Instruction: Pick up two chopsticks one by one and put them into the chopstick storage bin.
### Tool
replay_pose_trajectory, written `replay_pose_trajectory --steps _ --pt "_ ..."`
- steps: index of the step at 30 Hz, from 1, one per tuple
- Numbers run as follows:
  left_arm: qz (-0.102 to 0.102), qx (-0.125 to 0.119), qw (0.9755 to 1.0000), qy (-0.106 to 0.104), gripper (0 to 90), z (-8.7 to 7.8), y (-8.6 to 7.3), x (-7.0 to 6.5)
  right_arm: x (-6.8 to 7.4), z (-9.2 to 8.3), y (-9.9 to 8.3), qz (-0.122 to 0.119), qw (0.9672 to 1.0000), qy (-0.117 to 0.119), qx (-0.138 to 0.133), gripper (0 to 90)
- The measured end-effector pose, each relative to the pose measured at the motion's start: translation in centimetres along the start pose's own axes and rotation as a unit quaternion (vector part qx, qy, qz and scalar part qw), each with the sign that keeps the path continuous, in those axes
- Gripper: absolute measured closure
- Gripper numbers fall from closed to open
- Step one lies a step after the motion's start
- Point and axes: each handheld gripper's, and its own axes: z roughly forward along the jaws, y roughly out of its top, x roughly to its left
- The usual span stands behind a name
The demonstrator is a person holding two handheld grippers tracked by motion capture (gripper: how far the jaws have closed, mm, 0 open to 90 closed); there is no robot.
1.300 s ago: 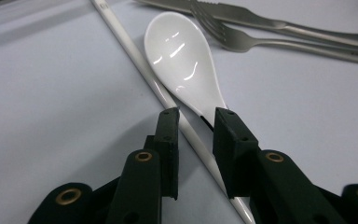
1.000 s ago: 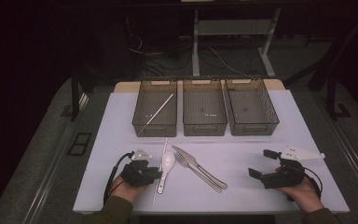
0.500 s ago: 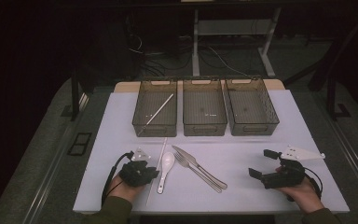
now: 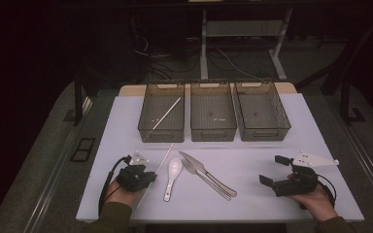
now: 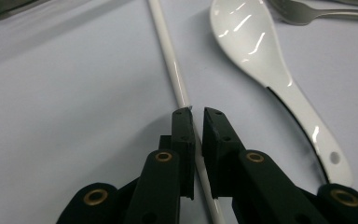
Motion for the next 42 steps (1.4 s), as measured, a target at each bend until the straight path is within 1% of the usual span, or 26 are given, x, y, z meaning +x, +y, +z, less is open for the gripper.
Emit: replay_pose_trajectory --steps 1,3,6,9,10,18,20,22,23,25,27,30,34,38,40,42 --pt "-0.001 -0.002 1.0 0.001 81.9 0.0 -0.1 0.1 0.0 0.0 0.0 0.0 1.0 0.0 0.0 0.8" --pt "0.0 0.003 1.0 0.005 82.3 -0.2 -0.1 0.5 0.0 0.0 0.0 0.0 1.0 0.0 0.0 0.8" --pt "0.0 0.002 0.9999 0.01 82.7 -0.4 -0.3 1.0 0.0 0.0 0.0 0.0 1.0 0.0 0.0 0.8" --pt "-0.005 0.002 0.9999 0.016 82.9 -0.5 -0.5 1.4 0.0 0.0 0.0 0.0 1.0 -0.001 0.0 0.8" --pt "-0.008 0.0 0.9999 0.015 82.9 -0.5 -0.5 1.5 0.0 0.0 0.0 0.0 1.0 -0.001 0.0 0.8" --pt "-0.006 0.0 1.0 0.008 82.3 -0.7 -0.7 1.8 0.0 -0.1 0.0 0.0 1.0 -0.001 0.0 0.8" --pt "-0.007 -0.003 0.9999 0.008 80.8 -0.7 -0.7 1.8 0.0 0.0 0.0 0.001 1.0 -0.001 0.0 0.8" --pt "-0.008 -0.012 0.9999 0.005 78.2 -0.8 -0.6 1.7 0.0 0.0 0.0 0.001 1.0 -0.001 0.0 0.8" --pt "-0.005 -0.015 0.9999 0.005 76.7 -0.9 -0.5 1.6 0.0 0.0 0.0 0.001 1.0 0.0 0.0 0.8" --pt "-0.003 -0.035 0.9994 0.002 73.5 -1.1 -0.2 1.6 0.0 0.0 0.0 0.0 1.0 0.0 0.0 0.8" --pt "-0.001 -0.054 0.9985 0.003 71.0 -1.2 0.2 1.6 0.0 0.0 0.0 0.001 1.0 0.0 0.001 0.8" --pt "0.0 -0.07 0.9975 0.001 68.8 -1.0 0.6 1.7 0.1 0.1 0.0 0.0 1.0 0.001 0.003 0.8" --pt "-0.007 -0.082 0.9966 -0.008 68.5 -0.3 1.1 2.1 0.0 0.1 0.0 -0.001 1.0 0.001 0.003 0.8" --pt "-0.018 -0.08 0.9964 -0.019 68.5 0.6 1.4 2.6 0.0 0.2 0.0 -0.001 1.0 0.0 0.004 0.8" --pt "-0.021 -0.078 0.9966 -0.018 68.7 0.9 1.4 2.8 0.0 0.2 0.0 -0.002 1.0 0.0 0.004 0.8" --pt "-0.028 -0.077 0.9964 -0.022 69.1 1.2 1.3 2.9 0.0 0.2 0.0 -0.002 1.0 0.0 0.006 0.8"
